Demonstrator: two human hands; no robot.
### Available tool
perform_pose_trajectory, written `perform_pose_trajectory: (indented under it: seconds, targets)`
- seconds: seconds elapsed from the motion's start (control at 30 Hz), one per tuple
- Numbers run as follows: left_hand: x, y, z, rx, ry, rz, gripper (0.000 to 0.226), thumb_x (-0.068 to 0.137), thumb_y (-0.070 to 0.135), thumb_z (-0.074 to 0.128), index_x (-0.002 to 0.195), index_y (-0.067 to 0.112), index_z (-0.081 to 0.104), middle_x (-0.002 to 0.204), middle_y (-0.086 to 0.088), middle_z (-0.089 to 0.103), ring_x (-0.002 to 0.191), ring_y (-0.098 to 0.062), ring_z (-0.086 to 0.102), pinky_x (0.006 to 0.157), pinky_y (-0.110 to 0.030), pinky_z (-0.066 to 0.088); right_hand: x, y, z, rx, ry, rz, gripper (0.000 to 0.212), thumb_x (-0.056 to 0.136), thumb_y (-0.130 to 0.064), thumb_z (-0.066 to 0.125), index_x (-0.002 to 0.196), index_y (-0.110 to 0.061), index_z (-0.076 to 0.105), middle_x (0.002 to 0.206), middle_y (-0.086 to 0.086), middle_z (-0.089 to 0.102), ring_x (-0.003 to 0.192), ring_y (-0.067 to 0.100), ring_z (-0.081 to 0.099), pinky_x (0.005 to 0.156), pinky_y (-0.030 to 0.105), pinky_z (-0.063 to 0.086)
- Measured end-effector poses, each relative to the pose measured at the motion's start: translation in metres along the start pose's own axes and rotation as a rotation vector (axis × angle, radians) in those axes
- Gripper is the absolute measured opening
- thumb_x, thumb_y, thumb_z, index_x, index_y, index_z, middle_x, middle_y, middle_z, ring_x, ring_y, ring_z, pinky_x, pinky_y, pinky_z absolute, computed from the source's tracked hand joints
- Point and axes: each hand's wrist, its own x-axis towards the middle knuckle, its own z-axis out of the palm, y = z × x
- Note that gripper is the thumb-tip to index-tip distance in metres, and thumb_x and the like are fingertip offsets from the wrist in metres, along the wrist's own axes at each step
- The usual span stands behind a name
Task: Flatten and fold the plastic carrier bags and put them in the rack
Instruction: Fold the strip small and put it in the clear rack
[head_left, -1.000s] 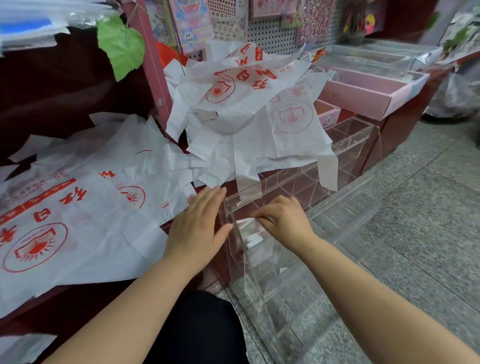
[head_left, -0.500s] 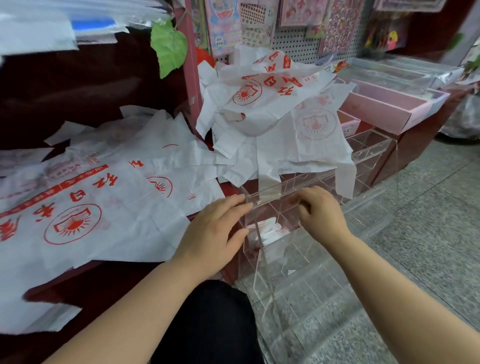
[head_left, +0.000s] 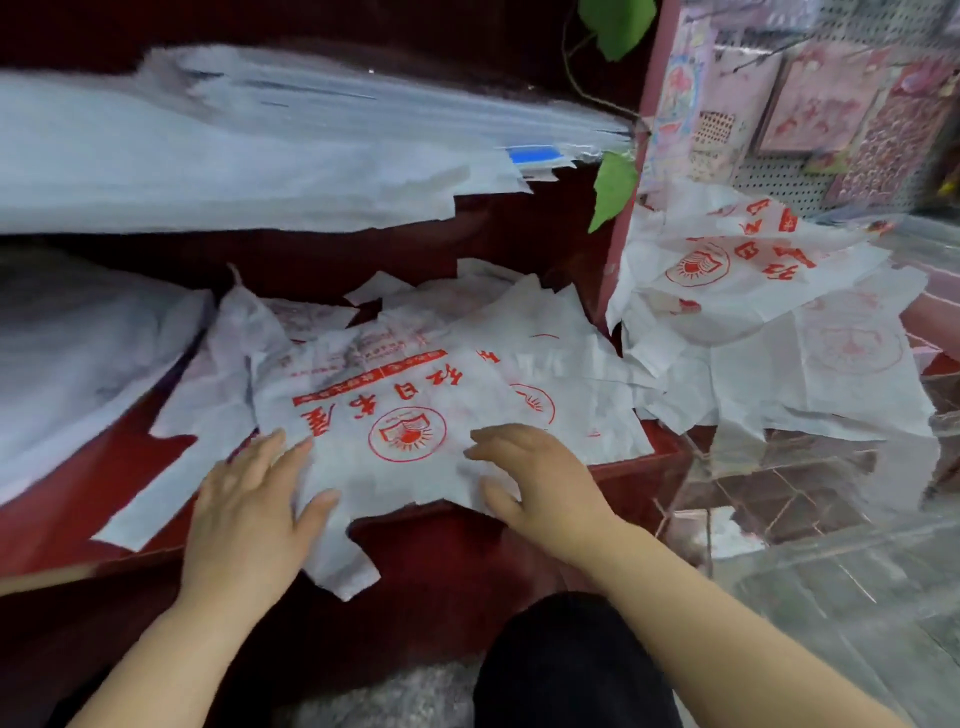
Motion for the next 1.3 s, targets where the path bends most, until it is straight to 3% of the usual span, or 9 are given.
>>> perform_pose_trajectory:
  seconds: [0.17, 0.27, 0.37, 0.43, 0.6, 0.73, 0.9, 1.07, 1.3]
  targets:
    - [0.007, -0.036, -0.002, 0.127, -0.156, -0.071, 0.077, 0.084, 0.070, 0.008, 0.147, 0.026, 0.014, 0.155, 0.004, 0.008, 0.143, -0.013, 0.005, 0.115, -0.033, 0.005, 0.046, -0.018, 0.027, -0.129, -0.310, 0.060, 0.081, 0.067, -0.062, 0.028, 0.128, -0.016, 0.052, 0.138, 0.005, 0.048, 0.127, 0.019, 0.043, 0.106, 0.030, 0.029]
    - [0.010, -0.039, 0.004, 0.175, -0.161, -0.067, 0.113, 0.054, 0.074, -0.026, 0.146, 0.027, 0.020, 0.154, 0.003, 0.014, 0.142, -0.013, 0.013, 0.114, -0.035, 0.010, 0.059, -0.018, 0.034, -0.135, -0.366, 0.099, 0.071, 0.072, -0.058, 0.036, 0.133, -0.022, 0.046, 0.145, -0.004, 0.037, 0.133, 0.011, 0.031, 0.106, 0.022, 0.022]
    - [0.011, -0.044, 0.003, 0.136, -0.154, -0.020, 0.091, 0.087, 0.065, -0.007, 0.109, 0.018, 0.068, 0.113, -0.004, 0.066, 0.104, -0.024, 0.064, 0.096, -0.042, 0.033, 0.070, -0.016, 0.035, -0.125, -0.307, 0.138, 0.040, 0.087, -0.039, 0.054, 0.124, -0.023, 0.056, 0.136, -0.007, 0.048, 0.125, 0.010, 0.041, 0.095, 0.020, 0.032]
    - [0.008, -0.049, 0.003, 0.128, -0.190, 0.023, 0.084, 0.090, 0.064, 0.003, 0.098, 0.017, 0.072, 0.096, -0.002, 0.070, 0.091, -0.025, 0.066, 0.090, -0.041, 0.028, 0.074, -0.015, 0.034, -0.117, -0.266, 0.180, 0.030, 0.089, -0.027, 0.055, 0.116, -0.017, 0.062, 0.124, -0.003, 0.059, 0.115, 0.015, 0.050, 0.088, 0.024, 0.038]
    - [0.002, -0.057, 0.003, 0.039, -0.059, 0.164, 0.083, 0.085, 0.071, 0.010, 0.093, 0.017, 0.074, 0.083, -0.001, 0.059, 0.089, -0.017, 0.043, 0.095, -0.042, 0.025, 0.081, -0.015, 0.025, 0.017, -0.197, 0.075, 0.033, 0.081, -0.022, 0.047, 0.095, -0.006, 0.073, 0.107, 0.010, 0.069, 0.097, 0.029, 0.065, 0.087, 0.034, 0.047]
    - [0.005, -0.059, -0.001, -0.125, 0.060, 0.300, 0.059, 0.076, 0.067, 0.037, 0.102, 0.023, 0.066, 0.111, 0.001, 0.047, 0.104, -0.020, 0.042, 0.105, -0.041, 0.022, 0.087, -0.014, 0.016, 0.045, -0.193, 0.055, 0.023, 0.085, -0.018, 0.054, 0.094, -0.011, 0.074, 0.111, -0.002, 0.066, 0.104, 0.015, 0.057, 0.092, 0.025, 0.040]
    - [0.030, -0.058, -0.025, -0.261, -0.294, 0.274, 0.074, 0.057, 0.068, 0.033, 0.128, 0.053, 0.016, 0.133, 0.036, -0.004, 0.130, 0.011, -0.002, 0.102, -0.007, -0.012, 0.089, -0.012, 0.005, 0.210, -0.351, 0.083, 0.020, 0.078, -0.002, 0.061, 0.087, -0.014, 0.073, 0.095, -0.011, 0.063, 0.098, 0.003, 0.052, 0.085, -0.004, 0.030]
    - [0.059, -0.071, -0.034, -0.082, -0.531, 0.295, 0.069, 0.081, 0.044, 0.061, 0.140, 0.043, 0.025, 0.145, 0.027, 0.018, 0.135, 0.003, 0.013, 0.108, -0.015, 0.005, 0.082, 0.000, 0.001, 0.186, -0.351, 0.073, 0.016, 0.069, -0.012, 0.058, 0.073, -0.025, 0.067, 0.087, -0.019, 0.062, 0.093, 0.003, 0.058, 0.095, 0.022, 0.043]
    - [0.049, -0.066, -0.035, 0.071, -0.315, 0.466, 0.027, 0.090, 0.045, 0.047, 0.111, 0.038, 0.062, 0.109, 0.023, 0.058, 0.105, 0.003, 0.050, 0.084, -0.015, 0.032, 0.092, 0.007, 0.006, -0.130, -0.091, -0.058, 0.026, 0.058, 0.005, 0.072, 0.068, -0.018, 0.072, 0.081, -0.002, 0.072, 0.076, 0.034, 0.063, 0.068, 0.042, 0.044]
